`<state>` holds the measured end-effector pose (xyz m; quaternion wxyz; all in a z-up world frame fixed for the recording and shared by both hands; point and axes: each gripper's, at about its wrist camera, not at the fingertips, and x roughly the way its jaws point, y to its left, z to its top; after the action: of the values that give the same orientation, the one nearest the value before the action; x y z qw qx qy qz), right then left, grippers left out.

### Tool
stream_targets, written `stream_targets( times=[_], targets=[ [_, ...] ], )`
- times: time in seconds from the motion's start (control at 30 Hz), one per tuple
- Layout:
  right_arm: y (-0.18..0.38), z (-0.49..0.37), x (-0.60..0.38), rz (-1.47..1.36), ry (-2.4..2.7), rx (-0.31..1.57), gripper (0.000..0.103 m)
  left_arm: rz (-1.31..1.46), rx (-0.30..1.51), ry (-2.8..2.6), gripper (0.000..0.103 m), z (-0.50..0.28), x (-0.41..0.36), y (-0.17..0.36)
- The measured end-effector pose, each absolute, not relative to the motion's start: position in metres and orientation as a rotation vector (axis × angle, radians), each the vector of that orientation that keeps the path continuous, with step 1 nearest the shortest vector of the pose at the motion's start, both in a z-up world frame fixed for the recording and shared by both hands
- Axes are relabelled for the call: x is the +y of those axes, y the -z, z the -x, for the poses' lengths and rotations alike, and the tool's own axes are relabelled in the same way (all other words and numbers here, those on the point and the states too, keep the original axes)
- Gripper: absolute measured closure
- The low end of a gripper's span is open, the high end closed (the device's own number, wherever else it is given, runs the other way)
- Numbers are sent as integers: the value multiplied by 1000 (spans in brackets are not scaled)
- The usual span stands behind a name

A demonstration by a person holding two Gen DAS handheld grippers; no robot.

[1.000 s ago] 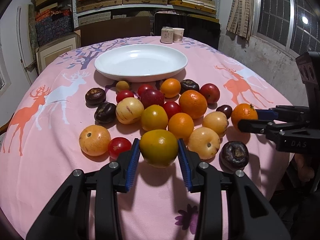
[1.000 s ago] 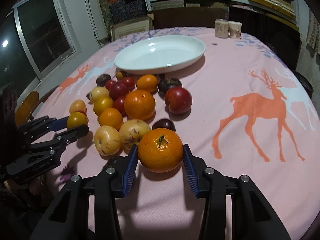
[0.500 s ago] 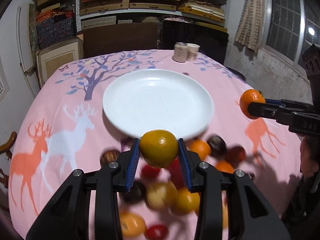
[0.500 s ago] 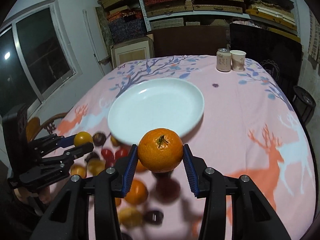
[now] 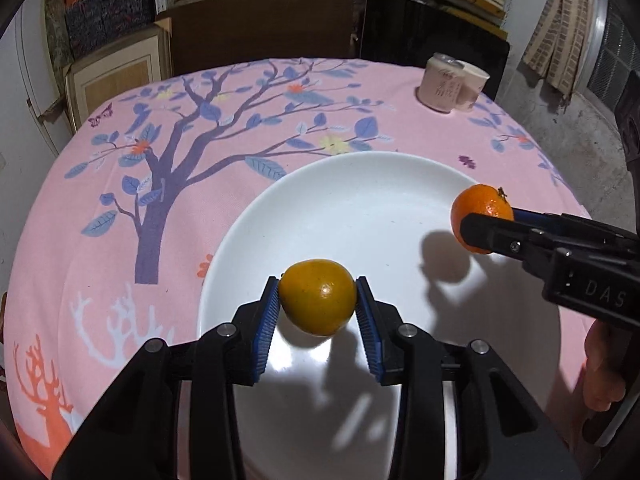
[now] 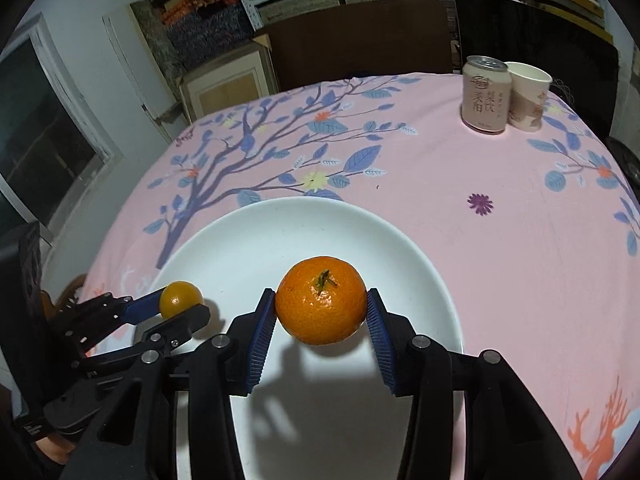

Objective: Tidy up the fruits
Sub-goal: 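Grasp and carry yellow tomato and orange onto the white plate with both tools, then grasp the dark purple tomato with the right tool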

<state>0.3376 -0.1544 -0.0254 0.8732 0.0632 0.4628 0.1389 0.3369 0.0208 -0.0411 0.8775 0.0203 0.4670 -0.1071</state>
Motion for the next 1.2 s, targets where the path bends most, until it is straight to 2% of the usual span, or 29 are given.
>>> stream_targets(
  times=[0.03,0.07,0.1,0.37,0.5,0.6,0.8,1.07,1.2],
  targets=[
    [24,-338,-154,-130,-290,959,44,-37,973,218,50,-338,23,42],
    [21,-335,-156,-132,-282,938,40,-32,958,203,42,-337,25,39],
    [15,-330,-158,-138,-282,910,36,-25,942,199,39,-332,26,36],
    [-25,-237,-183,-120,-304,822,36,0,816,228,22,-238,44,-9],
    [-23,-157,-185,-31,-326,788,36,-52,774,257,21,-161,47,-17],
    [-11,-98,-178,42,-401,788,36,-62,752,276,15,-105,53,-14],
    [18,-13,-177,96,-563,831,36,-90,779,272,15,-24,57,19],
    [35,28,-167,107,-620,870,36,-124,811,242,15,10,43,53],
    [46,29,-154,167,-589,869,40,-117,826,230,15,10,41,57]
  ],
)
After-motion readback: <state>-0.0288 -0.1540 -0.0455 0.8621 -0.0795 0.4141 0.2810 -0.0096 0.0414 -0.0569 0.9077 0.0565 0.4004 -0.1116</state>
